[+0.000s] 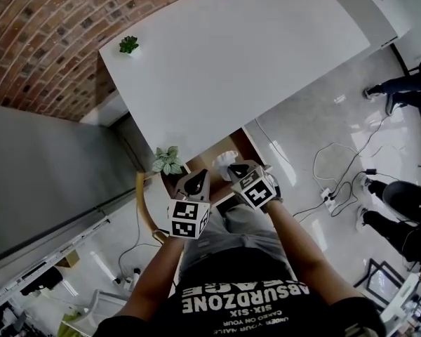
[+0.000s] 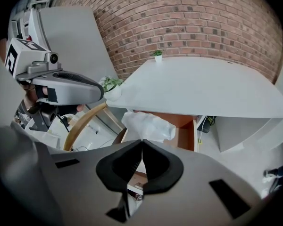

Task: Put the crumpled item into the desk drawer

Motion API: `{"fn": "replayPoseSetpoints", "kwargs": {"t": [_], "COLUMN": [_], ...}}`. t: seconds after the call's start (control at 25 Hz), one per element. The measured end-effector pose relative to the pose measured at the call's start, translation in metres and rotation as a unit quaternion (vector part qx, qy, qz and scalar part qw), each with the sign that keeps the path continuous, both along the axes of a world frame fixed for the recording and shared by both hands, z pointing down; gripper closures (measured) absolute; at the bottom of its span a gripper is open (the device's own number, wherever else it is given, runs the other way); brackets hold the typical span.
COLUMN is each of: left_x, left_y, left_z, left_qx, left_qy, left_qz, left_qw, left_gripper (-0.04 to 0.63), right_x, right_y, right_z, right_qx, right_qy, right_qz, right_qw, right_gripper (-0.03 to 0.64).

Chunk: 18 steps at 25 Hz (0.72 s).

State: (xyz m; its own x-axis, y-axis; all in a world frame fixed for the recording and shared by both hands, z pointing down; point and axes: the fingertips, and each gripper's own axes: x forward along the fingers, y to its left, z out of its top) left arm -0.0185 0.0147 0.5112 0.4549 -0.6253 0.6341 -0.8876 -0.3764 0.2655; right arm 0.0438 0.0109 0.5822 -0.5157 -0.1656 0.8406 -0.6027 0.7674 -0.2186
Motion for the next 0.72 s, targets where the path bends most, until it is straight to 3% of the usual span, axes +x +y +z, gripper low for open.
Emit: {"fn": "replayPoseSetpoints", "kwargs": {"t": [0.72], "left_x": [-0.004], "left_y": [0.009], "left_z": [0.027], "left_qx": [-0.030], "left_qy": [0.011], "left_qz": [0.015], "left_qw": [0.9994], "left_gripper": [0.591], "right_x": [-0.010], "right_y": [0.000], "right_z": [0.032], "right_qx": [-0.014], "right_qy": [0.017], "right_qz": [-0.053], "right_qw": [0.998], "right_gripper": [0.615]}}
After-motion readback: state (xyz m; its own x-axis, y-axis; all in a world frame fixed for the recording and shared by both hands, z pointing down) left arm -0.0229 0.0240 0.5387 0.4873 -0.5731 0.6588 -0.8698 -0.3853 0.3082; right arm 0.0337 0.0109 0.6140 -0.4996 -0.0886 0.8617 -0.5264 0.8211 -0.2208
